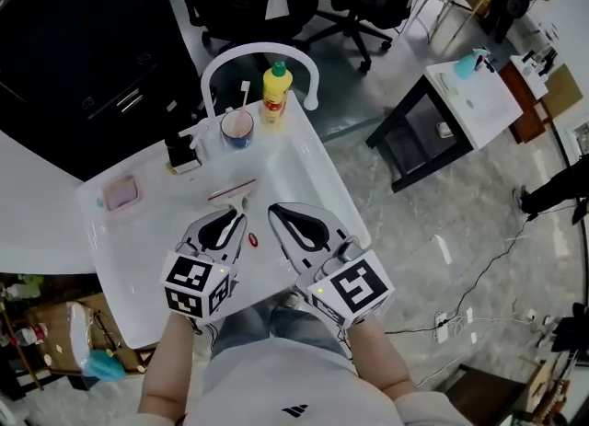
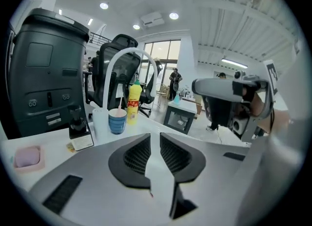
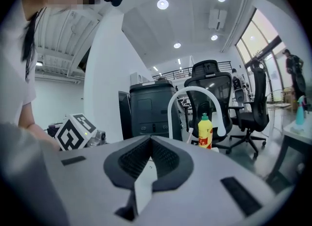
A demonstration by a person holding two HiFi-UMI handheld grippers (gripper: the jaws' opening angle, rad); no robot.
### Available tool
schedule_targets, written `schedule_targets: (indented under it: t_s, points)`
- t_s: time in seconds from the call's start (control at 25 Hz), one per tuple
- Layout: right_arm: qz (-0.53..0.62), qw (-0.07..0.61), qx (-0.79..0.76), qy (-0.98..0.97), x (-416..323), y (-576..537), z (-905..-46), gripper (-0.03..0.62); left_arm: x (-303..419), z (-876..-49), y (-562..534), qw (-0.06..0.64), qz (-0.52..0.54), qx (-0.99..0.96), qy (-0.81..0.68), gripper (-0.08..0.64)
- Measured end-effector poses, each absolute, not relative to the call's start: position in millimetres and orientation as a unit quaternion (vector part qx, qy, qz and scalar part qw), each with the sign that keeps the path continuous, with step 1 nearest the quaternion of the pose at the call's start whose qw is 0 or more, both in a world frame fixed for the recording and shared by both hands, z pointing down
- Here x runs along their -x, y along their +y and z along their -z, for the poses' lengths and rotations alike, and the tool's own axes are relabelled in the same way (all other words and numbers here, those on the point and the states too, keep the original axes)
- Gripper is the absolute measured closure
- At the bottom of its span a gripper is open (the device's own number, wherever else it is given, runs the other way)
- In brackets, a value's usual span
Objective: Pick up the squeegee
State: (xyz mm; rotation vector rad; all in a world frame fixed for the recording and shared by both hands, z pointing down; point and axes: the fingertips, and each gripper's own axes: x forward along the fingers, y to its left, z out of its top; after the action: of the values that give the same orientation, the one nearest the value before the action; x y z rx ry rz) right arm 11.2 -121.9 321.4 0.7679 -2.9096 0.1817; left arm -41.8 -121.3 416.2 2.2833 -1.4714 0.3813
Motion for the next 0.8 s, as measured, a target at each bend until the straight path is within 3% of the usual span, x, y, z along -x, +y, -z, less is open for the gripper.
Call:
schedule_targets:
  t_s: [0.8]
  points:
    - [-0.095, 0.111, -0.315, -0.938, 15.5, -165.7, -359.4, 0.583, 66.9, -562.6, -159.0, 0.334, -0.223, -0.793, -0.459, 0.466]
